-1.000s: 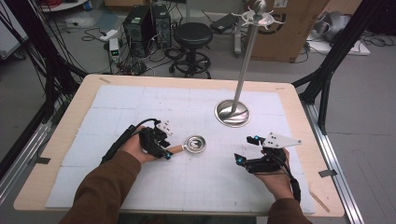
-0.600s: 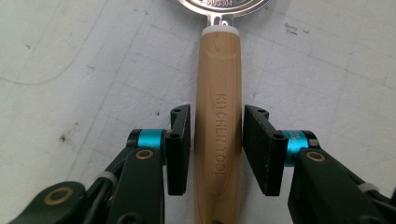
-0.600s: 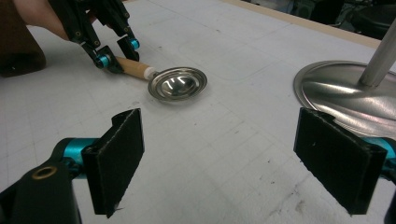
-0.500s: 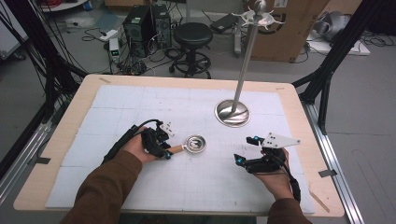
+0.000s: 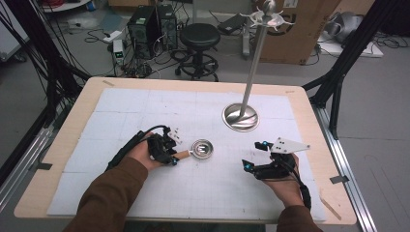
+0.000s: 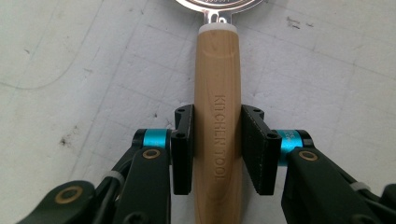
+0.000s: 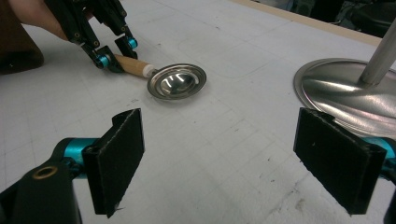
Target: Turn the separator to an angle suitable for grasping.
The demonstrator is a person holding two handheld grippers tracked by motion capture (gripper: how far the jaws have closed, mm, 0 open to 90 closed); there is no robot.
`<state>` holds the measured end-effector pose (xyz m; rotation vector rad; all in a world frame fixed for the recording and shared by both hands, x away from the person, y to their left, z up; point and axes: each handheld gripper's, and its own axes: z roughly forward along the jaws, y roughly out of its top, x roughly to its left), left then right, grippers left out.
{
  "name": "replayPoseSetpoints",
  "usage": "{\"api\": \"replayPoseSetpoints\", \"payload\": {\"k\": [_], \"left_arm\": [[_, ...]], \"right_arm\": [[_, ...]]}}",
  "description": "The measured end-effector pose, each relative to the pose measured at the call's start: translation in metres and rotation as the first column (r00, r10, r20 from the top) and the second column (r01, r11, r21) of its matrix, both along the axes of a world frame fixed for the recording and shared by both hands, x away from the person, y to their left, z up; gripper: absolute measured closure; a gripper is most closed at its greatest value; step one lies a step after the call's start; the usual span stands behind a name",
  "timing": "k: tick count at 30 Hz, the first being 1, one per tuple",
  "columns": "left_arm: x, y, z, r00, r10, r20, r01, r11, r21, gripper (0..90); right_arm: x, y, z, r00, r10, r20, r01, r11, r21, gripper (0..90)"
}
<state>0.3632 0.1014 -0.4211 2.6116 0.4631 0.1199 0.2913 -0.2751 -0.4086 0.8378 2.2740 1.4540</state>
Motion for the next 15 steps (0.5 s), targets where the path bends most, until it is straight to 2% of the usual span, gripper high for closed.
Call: {"api": "replayPoseSetpoints", "payload": {"k": [3,5,6,7,12,13,15], "left_arm": [[-0.0002,0.0,-0.0002,0.9999,0.012,0.009,-0.012,0.9999,0.0,64.5],[0.0001,-0.0003,-0.0004,0.9991,0.034,0.027,-0.034,0.9993,0.014,56.2],[0.0013,0.0004,-0.0001,0.9993,0.037,0.008,-0.037,0.9992,0.01,54.6],[0.0014,0.0005,-0.0002,0.9995,0.031,0.006,-0.031,0.9995,0.009,57.9],[0.0005,-0.0011,0.0005,0.9999,0.013,-0.008,-0.013,0.9999,0.007,63.2],[0.0001,-0.0019,0.001,1.0,0.006,-0.001,-0.006,0.9998,0.017,66.7],[-0.0009,-0.0029,0.0014,1.0,0.007,0.005,-0.007,0.9997,0.024,67.2]], "right_arm": [[-0.0002,0.0002,0.0001,1.0,-0.001,0.001,0.001,1.0,-0.003,15.2],[-0.0004,0.0001,0.0001,1.0,0.0,0.0,0.0,1.0,-0.001,15.2],[-0.0003,0.0,0.0001,1.0,-0.001,0.001,0.001,1.0,-0.002,15.2],[-0.0004,0.0,0.0001,1.0,-0.002,0.0,0.002,1.0,-0.002,15.2],[0.0002,0.0,-0.0003,1.0,-0.002,-0.001,0.002,1.0,-0.005,15.2],[0.0002,0.0,-0.0003,1.0,-0.003,-0.001,0.003,1.0,-0.005,15.2],[-0.0002,-0.0002,0.0,1.0,-0.005,-0.003,0.005,1.0,-0.004,15.2]]}}
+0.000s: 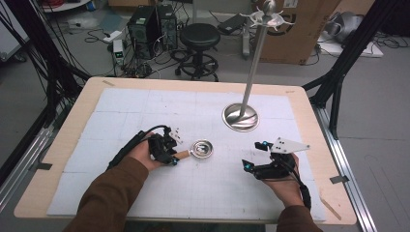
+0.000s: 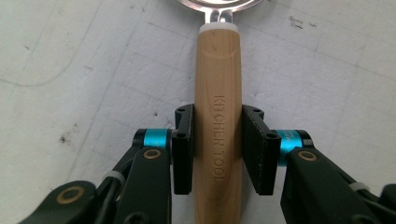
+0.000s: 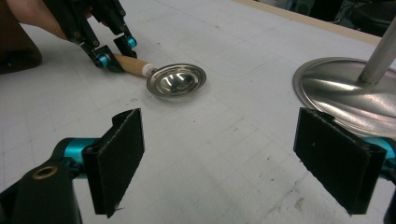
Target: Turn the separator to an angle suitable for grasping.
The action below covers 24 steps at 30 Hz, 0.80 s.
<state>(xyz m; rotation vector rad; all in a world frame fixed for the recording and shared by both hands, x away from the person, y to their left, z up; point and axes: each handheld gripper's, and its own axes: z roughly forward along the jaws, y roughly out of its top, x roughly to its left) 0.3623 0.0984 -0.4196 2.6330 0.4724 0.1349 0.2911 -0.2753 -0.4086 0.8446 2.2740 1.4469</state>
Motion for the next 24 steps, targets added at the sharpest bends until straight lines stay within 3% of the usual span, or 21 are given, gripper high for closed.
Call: {"api": "replayPoseSetpoints", "payload": {"k": [13,24], "left_arm": [[-0.006,-0.003,0.002,0.9997,-0.023,0.009,0.023,0.9997,-0.006,67.5],[-0.016,-0.034,0.004,0.9959,-0.089,0.01,0.089,0.996,0.0,67.4]], "right_arm": [[0.0,-0.002,0.0,1.0,-0.002,0.003,0.002,1.0,0.006,15.2],[0.0,-0.002,0.0,1.0,-0.001,0.002,0.001,1.0,0.006,15.2]]}}
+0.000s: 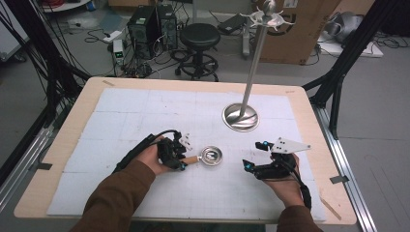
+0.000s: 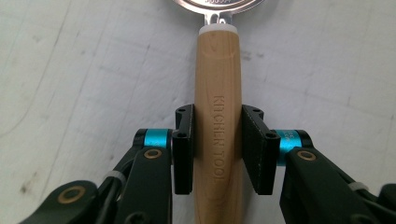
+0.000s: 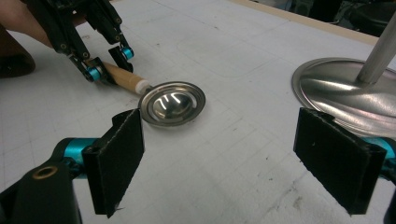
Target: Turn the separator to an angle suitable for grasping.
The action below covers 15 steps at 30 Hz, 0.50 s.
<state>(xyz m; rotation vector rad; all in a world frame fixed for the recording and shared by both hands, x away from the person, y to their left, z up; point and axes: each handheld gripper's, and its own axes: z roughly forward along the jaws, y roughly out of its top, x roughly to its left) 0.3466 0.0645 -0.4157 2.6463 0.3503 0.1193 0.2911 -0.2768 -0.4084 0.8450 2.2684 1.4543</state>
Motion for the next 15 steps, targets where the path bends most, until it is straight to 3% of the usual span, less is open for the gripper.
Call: {"api": "replayPoseSetpoints", "payload": {"k": [15], "left_arm": [[0.004,-0.06,-0.001,0.9977,-0.068,-0.007,0.068,0.9976,-0.009,67.4]], "right_arm": [[0.0,-0.001,0.0,1.0,0.003,0.001,-0.003,1.0,0.004,15.2]]}}
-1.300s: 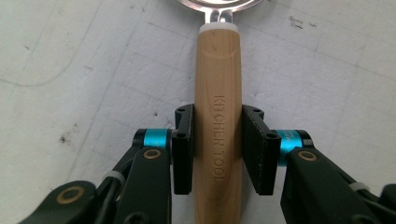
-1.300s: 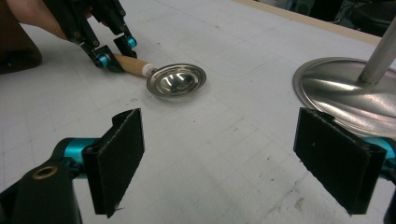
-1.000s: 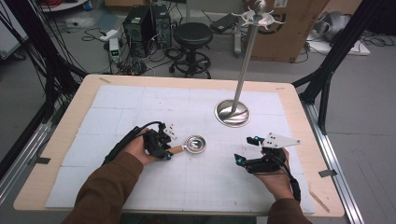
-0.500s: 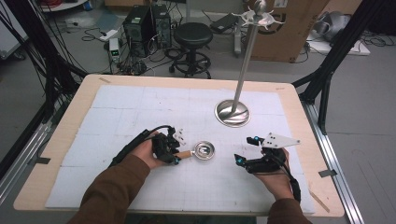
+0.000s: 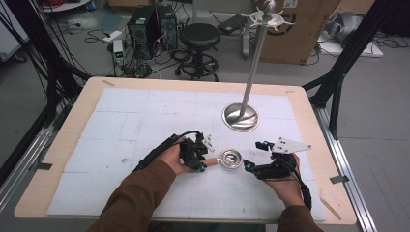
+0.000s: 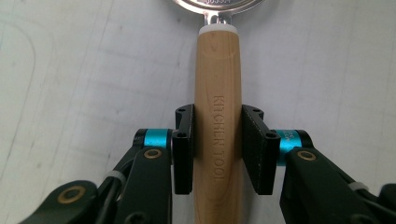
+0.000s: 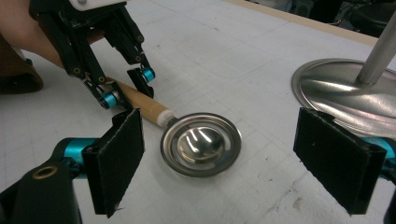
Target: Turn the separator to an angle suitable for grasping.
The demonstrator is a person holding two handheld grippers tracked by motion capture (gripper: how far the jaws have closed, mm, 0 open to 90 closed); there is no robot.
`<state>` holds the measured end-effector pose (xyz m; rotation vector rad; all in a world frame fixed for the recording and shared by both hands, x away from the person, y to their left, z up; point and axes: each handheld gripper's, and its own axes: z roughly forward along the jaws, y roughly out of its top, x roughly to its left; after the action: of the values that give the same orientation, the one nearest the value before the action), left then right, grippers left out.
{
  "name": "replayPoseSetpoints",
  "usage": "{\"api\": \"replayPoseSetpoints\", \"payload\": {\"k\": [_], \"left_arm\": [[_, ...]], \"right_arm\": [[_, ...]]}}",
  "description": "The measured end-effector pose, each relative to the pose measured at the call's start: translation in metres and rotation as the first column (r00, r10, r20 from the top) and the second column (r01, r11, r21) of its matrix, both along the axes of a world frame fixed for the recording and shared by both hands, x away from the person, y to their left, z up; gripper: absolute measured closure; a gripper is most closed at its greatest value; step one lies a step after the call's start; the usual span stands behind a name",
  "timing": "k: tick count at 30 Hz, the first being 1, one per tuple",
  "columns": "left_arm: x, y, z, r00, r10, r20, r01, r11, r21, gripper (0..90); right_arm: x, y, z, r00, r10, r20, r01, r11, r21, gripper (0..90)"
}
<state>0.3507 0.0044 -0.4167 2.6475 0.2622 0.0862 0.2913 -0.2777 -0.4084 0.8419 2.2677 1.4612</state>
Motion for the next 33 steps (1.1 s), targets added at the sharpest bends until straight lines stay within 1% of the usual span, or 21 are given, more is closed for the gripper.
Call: {"api": "replayPoseSetpoints", "payload": {"k": [4,6,12,15,16,18,20,23,27,29,30,33], "left_arm": [[-0.001,-0.012,0.0,0.9997,-0.023,-0.002,0.023,0.9997,0.002,67.4],[-0.001,-0.015,-0.001,0.9995,-0.031,-0.004,0.031,0.9995,-0.001,67.4],[0.001,-0.015,-0.002,0.9993,-0.036,-0.01,0.036,0.9993,-0.012,67.2],[0.001,-0.015,-0.002,0.9991,-0.035,-0.022,0.035,0.9993,-0.016,66.5],[0.002,-0.014,-0.002,0.9988,-0.038,-0.031,0.037,0.9991,-0.021,65.5],[0.002,-0.013,-0.001,0.999,-0.035,-0.029,0.034,0.9992,-0.023,58.8],[0.002,-0.012,0.001,0.9991,-0.03,-0.031,0.029,0.9993,-0.025,56.0],[0.001,-0.008,0.006,0.9991,-0.021,-0.037,0.019,0.999,-0.04,52.0],[-0.001,-0.002,0.015,0.9995,-0.012,-0.03,0.01,0.9978,-0.066,46.2],[-0.002,0.003,0.019,0.9996,-0.003,-0.028,0.001,0.9959,-0.09,42.9],[-0.003,0.007,0.022,0.9997,0.002,-0.026,-0.005,0.9939,-0.11,41.5],[-0.004,0.02,0.026,0.9996,0.015,-0.024,-0.018,0.9895,-0.144,38.5]], "right_arm": [[-0.001,-0.001,0.0,1.0,-0.003,-0.008,0.003,1.0,0.001,15.2],[-0.001,-0.002,-0.001,1.0,-0.006,-0.004,0.006,1.0,-0.002,15.2],[-0.001,-0.004,-0.001,0.9999,-0.009,-0.005,0.009,1.0,-0.002,15.2],[-0.002,-0.003,-0.001,1.0,-0.008,-0.004,0.008,1.0,-0.004,15.2],[-0.002,-0.003,-0.001,0.9999,-0.008,-0.006,0.008,1.0,-0.003,15.2],[-0.002,-0.003,-0.001,0.9999,-0.009,-0.006,0.009,1.0,-0.004,15.2],[-0.002,-0.004,-0.001,1.0,-0.008,-0.003,0.008,1.0,-0.003,15.2],[-0.002,-0.004,-0.001,0.9999,-0.007,-0.008,0.007,1.0,-0.003,15.2],[-0.002,-0.003,-0.002,1.0,-0.006,-0.008,0.006,0.9999,-0.011,15.2],[-0.002,-0.003,-0.002,1.0,-0.006,-0.008,0.006,0.9999,-0.008,15.2],[-0.002,-0.003,-0.002,1.0,-0.007,-0.006,0.006,0.9999,-0.008,15.2],[-0.003,-0.003,-0.001,1.0,-0.008,-0.005,0.008,0.9999,-0.007,15.2]]}}
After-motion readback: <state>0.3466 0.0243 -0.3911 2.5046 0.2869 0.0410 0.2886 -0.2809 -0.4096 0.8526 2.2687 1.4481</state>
